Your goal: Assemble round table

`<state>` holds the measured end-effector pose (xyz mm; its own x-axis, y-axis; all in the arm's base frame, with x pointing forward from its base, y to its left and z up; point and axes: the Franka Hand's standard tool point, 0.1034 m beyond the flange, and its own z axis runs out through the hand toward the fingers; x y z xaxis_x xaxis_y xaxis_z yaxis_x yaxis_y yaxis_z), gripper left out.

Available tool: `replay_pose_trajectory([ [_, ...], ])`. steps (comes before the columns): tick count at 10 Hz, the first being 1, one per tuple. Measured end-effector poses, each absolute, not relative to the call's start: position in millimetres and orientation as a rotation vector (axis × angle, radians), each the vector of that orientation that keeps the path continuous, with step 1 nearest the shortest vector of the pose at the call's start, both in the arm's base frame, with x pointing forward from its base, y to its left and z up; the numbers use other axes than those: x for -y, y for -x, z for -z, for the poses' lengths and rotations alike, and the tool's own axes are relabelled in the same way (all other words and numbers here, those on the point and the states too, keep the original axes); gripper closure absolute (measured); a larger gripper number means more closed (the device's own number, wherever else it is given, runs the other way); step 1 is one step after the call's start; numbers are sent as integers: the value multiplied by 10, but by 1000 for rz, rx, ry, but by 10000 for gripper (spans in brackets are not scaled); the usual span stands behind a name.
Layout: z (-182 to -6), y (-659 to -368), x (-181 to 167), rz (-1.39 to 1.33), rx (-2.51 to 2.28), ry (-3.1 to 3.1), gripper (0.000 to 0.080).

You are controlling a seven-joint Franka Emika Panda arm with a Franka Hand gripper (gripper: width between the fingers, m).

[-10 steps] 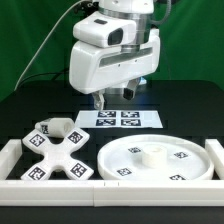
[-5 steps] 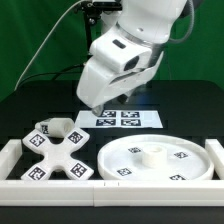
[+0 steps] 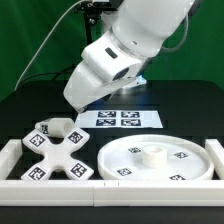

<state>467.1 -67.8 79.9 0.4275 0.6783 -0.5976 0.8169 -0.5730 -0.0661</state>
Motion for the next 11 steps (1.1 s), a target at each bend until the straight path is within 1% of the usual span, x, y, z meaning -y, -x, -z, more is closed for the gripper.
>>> replay_pose_trajectory([
  [2, -758, -4667, 712, 841, -1256, -2468, 150],
  [3, -689, -4630, 863, 807, -1174, -2507, 150],
  [5, -716, -4603, 1094, 790, -1148, -2551, 150],
  [9, -690, -4596, 1051, 804, -1159, -2540, 150],
  [10, -652, -4595, 1047, 815, -1156, -2535, 150],
  [11, -583, -4618, 1116, 785, -1116, -2552, 151],
])
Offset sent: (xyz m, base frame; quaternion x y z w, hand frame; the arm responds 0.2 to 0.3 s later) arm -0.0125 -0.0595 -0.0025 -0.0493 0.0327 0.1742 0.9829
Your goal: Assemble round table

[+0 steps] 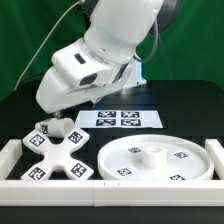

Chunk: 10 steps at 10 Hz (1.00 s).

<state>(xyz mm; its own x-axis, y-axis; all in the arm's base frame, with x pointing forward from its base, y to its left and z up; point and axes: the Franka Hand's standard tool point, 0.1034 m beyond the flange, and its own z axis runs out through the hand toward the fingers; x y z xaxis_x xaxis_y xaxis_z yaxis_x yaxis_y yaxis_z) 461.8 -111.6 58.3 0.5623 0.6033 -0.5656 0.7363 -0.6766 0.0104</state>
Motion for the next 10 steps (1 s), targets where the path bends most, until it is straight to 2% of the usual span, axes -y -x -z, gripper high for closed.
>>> replay_pose_trajectory([
  [1, -556, -4610, 1180, 783, -1088, -2570, 151],
  [4, -495, -4565, 1241, 1007, -1058, -2494, 150],
  [10, -386, -4528, 1275, 948, -895, -2532, 150],
])
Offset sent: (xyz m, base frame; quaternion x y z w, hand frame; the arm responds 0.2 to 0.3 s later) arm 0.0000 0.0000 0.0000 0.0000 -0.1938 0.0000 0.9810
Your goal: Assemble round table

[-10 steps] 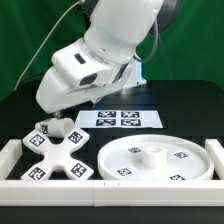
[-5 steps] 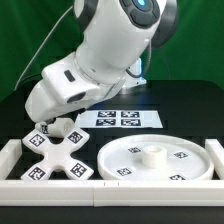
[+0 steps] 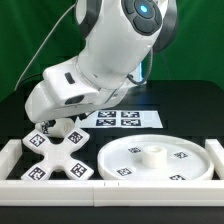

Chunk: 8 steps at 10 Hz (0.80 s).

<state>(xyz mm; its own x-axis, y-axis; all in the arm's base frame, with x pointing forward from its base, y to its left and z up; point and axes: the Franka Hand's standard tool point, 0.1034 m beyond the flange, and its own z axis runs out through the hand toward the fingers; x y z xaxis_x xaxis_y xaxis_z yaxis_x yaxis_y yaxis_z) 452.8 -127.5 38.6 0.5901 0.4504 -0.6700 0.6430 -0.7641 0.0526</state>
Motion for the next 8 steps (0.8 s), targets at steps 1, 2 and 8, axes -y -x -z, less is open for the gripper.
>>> replay_pose_trajectory([
  [1, -384, -4506, 1301, 952, -875, -2552, 150],
  [2, -380, -4508, 1286, 952, -879, -2551, 150],
  [8, -214, -4426, 1303, 933, -838, -2543, 150],
])
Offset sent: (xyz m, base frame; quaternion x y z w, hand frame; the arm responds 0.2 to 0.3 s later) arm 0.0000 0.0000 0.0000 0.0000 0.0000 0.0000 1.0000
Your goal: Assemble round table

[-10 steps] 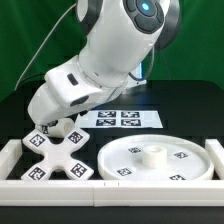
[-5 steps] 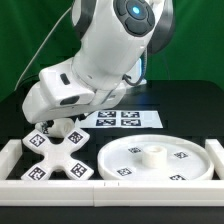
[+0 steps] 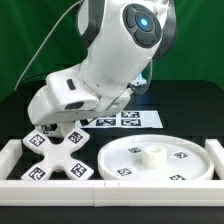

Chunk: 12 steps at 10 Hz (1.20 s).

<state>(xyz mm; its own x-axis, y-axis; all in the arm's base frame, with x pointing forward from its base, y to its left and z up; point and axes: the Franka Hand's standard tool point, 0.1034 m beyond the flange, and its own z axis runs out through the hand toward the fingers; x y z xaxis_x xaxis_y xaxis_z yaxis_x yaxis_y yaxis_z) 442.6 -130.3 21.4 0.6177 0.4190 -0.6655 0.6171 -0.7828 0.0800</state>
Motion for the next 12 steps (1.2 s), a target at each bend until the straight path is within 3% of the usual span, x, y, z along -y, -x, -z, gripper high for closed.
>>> replay_pose_trajectory([
  [9, -111, -4270, 1418, 952, -850, -2540, 162],
  [10, -110, -4269, 1418, 952, -850, -2540, 331],
  [11, -110, -4270, 1416, 952, -850, -2540, 396],
  [12, -138, -4284, 1354, 953, -838, -2549, 396],
])
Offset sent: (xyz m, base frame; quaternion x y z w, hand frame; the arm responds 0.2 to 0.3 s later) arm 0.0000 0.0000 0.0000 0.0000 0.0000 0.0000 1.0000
